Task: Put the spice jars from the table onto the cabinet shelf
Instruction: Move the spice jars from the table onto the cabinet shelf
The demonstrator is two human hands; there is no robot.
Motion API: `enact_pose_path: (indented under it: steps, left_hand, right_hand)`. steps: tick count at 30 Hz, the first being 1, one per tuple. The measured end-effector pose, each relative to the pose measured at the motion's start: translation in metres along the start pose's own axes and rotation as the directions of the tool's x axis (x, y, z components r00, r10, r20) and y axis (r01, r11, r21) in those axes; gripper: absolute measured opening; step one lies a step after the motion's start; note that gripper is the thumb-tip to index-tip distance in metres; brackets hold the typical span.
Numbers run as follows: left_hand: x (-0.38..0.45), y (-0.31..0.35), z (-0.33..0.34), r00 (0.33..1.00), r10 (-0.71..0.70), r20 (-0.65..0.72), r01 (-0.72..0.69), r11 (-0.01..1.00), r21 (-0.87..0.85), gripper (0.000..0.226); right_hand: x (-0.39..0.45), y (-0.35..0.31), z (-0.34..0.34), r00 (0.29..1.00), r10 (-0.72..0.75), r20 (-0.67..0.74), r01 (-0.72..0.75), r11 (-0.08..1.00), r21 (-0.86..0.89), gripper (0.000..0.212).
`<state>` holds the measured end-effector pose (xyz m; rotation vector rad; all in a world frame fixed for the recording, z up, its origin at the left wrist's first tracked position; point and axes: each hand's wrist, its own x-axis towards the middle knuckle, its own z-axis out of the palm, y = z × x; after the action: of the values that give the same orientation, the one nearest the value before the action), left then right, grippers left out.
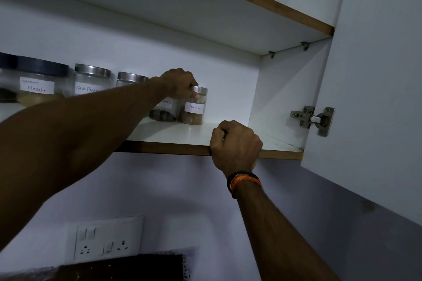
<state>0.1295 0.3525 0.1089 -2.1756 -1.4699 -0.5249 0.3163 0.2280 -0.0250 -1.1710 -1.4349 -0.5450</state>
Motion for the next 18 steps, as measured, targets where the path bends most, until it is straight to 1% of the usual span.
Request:
enact_pose_path:
  steps: [5, 8, 10, 12, 15, 18]
  left_hand:
    - [-0.001, 0.003, -0.002, 1.000, -0.022, 0.020, 0.022, 0.999, -0.029, 0.055]
    - [-0.002, 0.006, -0.004, 0.998, -0.052, 0.037, 0.054, 0.998, -0.031, 0.068]
    - [-0.006, 0.008, -0.008, 0.997, -0.070, 0.014, 0.071, 0.996, -0.054, 0.072]
    - [-0.014, 0.013, -0.013, 0.998, -0.062, -0.021, 0.061, 0.996, -0.069, 0.071]
    - [-0.029, 0.024, -0.019, 1.000, -0.019, -0.013, 0.018, 0.997, -0.075, 0.069]
    - [-0.052, 0.037, -0.020, 1.000, 0.012, -0.011, -0.013, 0.990, -0.141, 0.068]
  right_hand:
    - [0.001, 0.001, 0.000, 1.000, 0.005, 0.027, -0.005, 1.000, 0.000, 0.037]
    - [0.001, 0.001, 0.000, 0.999, 0.012, 0.047, -0.011, 1.000, -0.013, 0.036]
    - [0.001, 0.000, -0.001, 0.998, 0.017, 0.057, -0.016, 1.000, -0.010, 0.036]
    - [0.001, -0.003, -0.004, 0.997, 0.024, 0.076, -0.023, 1.000, -0.014, 0.036]
    - [0.003, -0.005, -0.007, 0.988, 0.034, 0.151, -0.026, 0.998, -0.053, 0.039]
    - [0.005, -0.006, -0.010, 0.973, 0.029, 0.230, -0.007, 0.995, -0.097, 0.035]
